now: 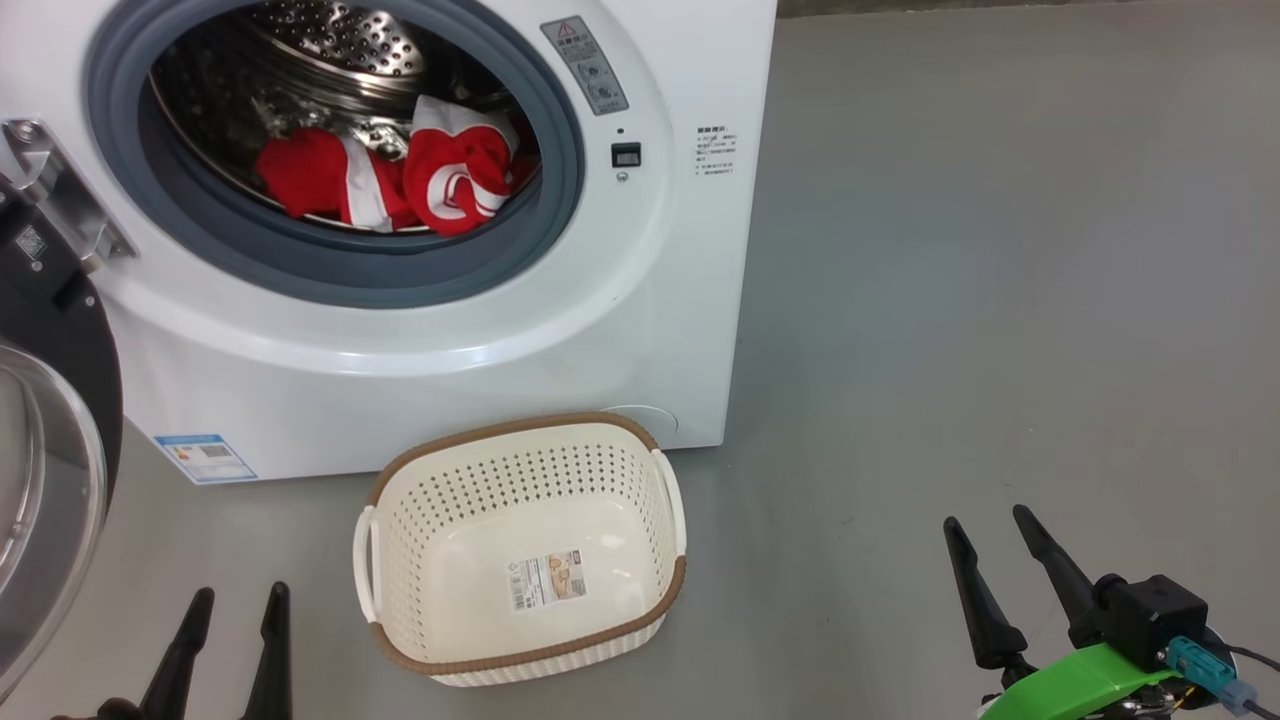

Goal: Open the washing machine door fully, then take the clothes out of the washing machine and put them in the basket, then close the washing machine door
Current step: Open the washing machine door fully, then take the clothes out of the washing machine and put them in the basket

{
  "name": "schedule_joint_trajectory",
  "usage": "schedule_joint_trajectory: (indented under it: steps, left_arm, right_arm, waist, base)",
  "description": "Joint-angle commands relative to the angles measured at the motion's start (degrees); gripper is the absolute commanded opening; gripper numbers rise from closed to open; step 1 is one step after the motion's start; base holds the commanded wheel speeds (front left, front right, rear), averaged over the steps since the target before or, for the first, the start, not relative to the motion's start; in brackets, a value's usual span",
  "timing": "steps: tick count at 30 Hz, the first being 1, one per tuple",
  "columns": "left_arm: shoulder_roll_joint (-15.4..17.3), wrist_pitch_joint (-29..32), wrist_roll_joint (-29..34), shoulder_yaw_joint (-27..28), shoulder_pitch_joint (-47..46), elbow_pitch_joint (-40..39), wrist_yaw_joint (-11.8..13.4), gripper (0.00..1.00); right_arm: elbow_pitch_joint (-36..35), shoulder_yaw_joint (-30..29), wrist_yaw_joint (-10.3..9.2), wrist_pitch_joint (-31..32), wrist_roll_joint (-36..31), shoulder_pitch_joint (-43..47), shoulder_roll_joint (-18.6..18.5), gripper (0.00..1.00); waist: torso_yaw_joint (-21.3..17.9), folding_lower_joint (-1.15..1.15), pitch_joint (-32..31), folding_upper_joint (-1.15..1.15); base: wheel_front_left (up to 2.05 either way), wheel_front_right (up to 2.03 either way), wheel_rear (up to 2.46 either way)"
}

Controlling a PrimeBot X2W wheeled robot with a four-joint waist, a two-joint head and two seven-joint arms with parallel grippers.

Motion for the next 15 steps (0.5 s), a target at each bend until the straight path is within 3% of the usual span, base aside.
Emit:
schedule_joint_trajectory:
  steps: [1, 15]
  left_arm:
    - [0.9, -0.4, -0.2, 1.9, -1.4, -1.1, -0.1, 1.00]
    - [1.3, -0.4, -0.9, 3.0, -1.7, -2.1, -0.1, 1.00]
  right_arm:
    - [-1.6, 1.0, 0.09, -0.7, 0.0, -0.3, -0.1, 1.00]
    - [-1.9, 0.9, 0.09, -0.7, -0.4, -1.0, 0.3, 1.00]
  waist:
    - [-0.1, 0.00, 0.1, 0.00]
    - [0.4, 0.00, 0.8, 0.00]
  base:
    - [0.00, 0.00, 0.00]
    - [0.00, 0.00, 0.00]
